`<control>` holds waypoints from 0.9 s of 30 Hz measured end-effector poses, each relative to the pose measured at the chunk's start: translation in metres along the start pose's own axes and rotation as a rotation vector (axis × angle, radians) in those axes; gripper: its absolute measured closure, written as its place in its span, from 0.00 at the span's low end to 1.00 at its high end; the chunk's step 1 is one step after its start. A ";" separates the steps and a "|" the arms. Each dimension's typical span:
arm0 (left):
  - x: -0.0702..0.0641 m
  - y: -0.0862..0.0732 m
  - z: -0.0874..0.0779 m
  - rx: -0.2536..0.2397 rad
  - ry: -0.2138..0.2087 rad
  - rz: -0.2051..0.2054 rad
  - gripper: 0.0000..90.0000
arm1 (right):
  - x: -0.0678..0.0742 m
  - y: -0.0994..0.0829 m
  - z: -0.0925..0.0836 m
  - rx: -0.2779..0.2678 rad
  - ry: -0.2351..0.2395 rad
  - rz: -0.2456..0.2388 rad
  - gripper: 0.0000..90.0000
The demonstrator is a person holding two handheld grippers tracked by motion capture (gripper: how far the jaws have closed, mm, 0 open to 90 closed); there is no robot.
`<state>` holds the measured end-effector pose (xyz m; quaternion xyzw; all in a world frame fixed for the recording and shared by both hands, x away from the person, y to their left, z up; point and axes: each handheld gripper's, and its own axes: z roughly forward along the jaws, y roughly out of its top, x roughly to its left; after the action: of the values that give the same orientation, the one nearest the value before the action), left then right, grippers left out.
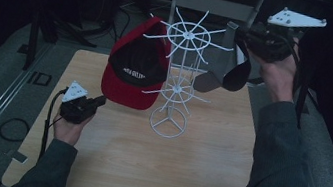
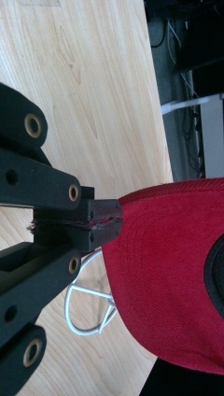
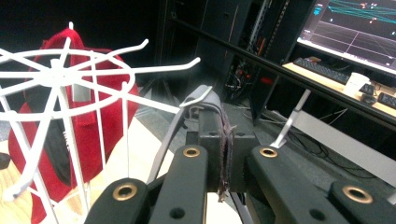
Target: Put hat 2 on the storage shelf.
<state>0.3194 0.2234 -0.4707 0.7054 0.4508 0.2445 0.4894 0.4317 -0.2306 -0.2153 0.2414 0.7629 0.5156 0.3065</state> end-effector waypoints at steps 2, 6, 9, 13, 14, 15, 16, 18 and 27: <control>0.000 0.000 0.000 0.000 0.000 -0.001 1.00 | 0.000 0.000 0.001 0.006 0.001 -0.003 0.98; 0.001 0.000 0.000 -0.003 0.001 -0.003 1.00 | 0.001 -0.001 0.002 0.015 0.000 -0.006 0.98; 0.001 0.000 -0.001 -0.004 0.001 -0.003 1.00 | 0.001 -0.002 0.004 0.026 -0.004 -0.016 0.97; 0.000 0.000 -0.001 -0.004 0.001 -0.003 0.99 | 0.002 -0.005 0.007 0.046 -0.001 -0.016 0.97; 0.000 0.000 -0.001 -0.005 0.001 -0.003 0.99 | 0.002 -0.005 0.007 0.048 -0.002 -0.019 0.97; 0.000 0.000 -0.001 -0.006 -0.001 -0.003 0.99 | 0.002 -0.006 0.008 0.050 0.000 -0.015 0.97; 0.000 0.000 -0.001 -0.005 -0.001 -0.002 0.99 | 0.002 -0.007 0.009 0.053 0.000 -0.013 0.97; 0.000 0.000 0.000 -0.004 -0.002 -0.003 0.98 | 0.002 -0.008 0.010 0.056 -0.001 -0.013 0.97; 0.000 0.000 0.001 -0.004 -0.004 -0.005 0.98 | 0.001 -0.002 0.009 0.028 -0.006 -0.003 0.97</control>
<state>0.3198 0.2232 -0.4710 0.7036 0.4512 0.2428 0.4923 0.4374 -0.2244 -0.2196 0.2462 0.7695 0.5036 0.3061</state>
